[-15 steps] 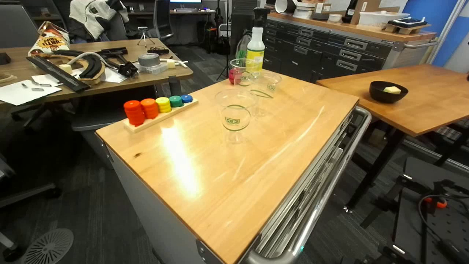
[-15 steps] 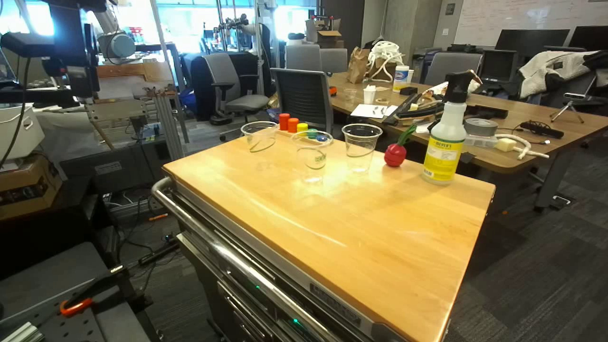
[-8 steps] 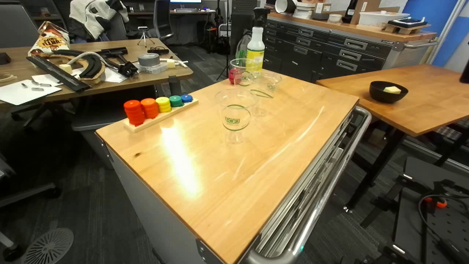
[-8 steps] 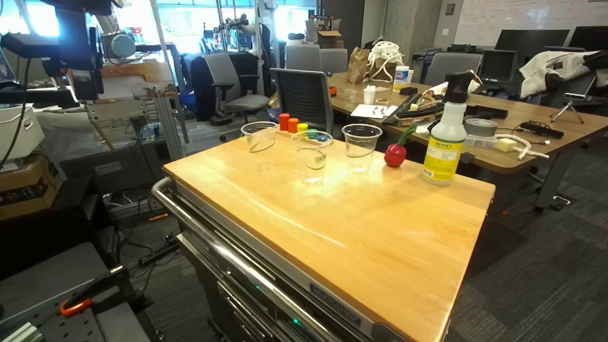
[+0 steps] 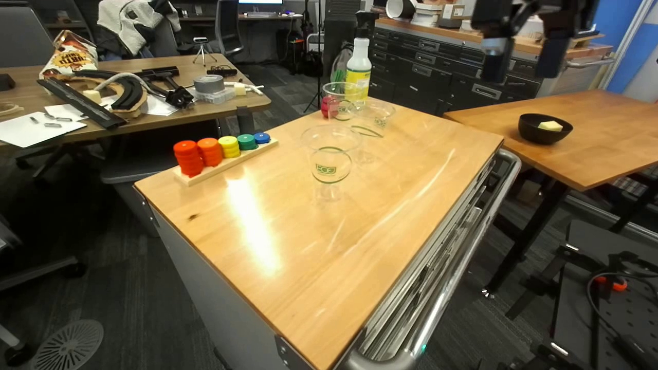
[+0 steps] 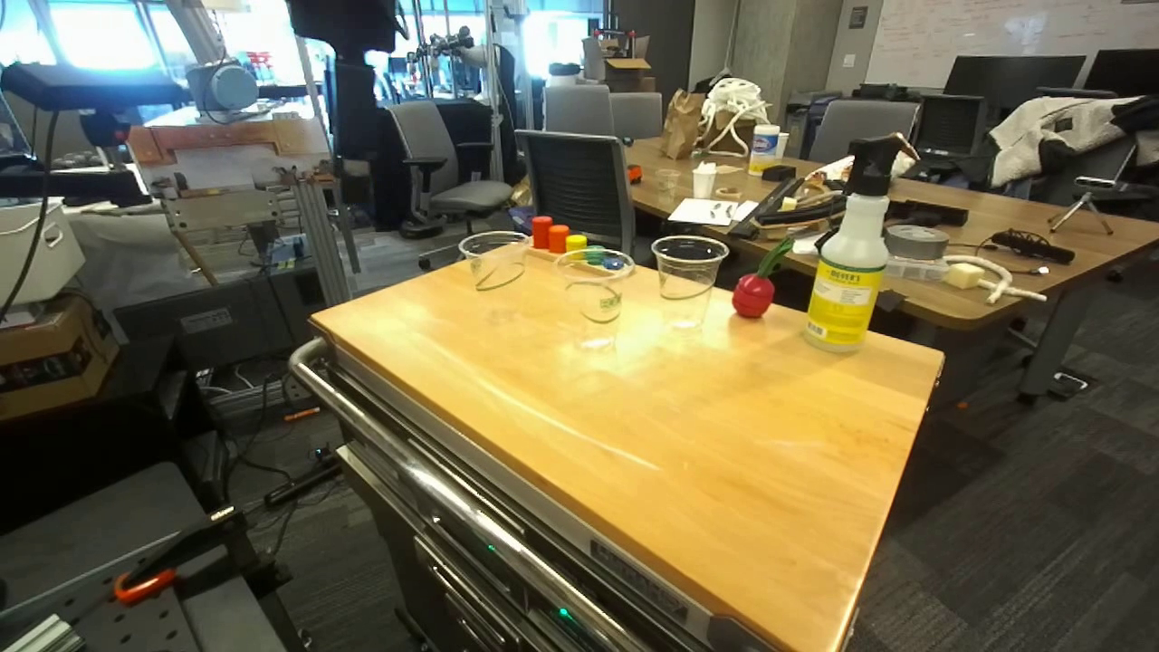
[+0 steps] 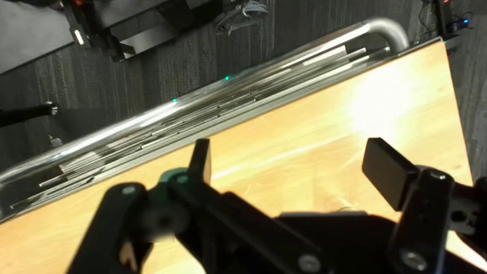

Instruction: Put the cups one inside the other

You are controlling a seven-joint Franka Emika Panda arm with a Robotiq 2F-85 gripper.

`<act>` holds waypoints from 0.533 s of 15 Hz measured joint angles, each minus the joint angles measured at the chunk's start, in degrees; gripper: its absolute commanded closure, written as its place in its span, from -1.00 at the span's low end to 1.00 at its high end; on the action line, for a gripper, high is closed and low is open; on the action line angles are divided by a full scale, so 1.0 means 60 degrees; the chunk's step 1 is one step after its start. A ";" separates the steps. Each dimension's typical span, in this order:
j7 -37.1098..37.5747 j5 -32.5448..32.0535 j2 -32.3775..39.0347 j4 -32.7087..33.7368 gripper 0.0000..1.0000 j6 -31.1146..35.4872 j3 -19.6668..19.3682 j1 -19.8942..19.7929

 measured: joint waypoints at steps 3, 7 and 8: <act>-0.0296 -0.0021 0.1425 0.0913 -1.00 0.0404 -0.0517 -0.0135; -0.0227 -0.0353 0.3117 0.2087 -1.00 0.0577 -0.0875 -0.0184; -0.0121 -0.0520 0.3452 0.2321 -1.00 0.0707 -0.0920 -0.0184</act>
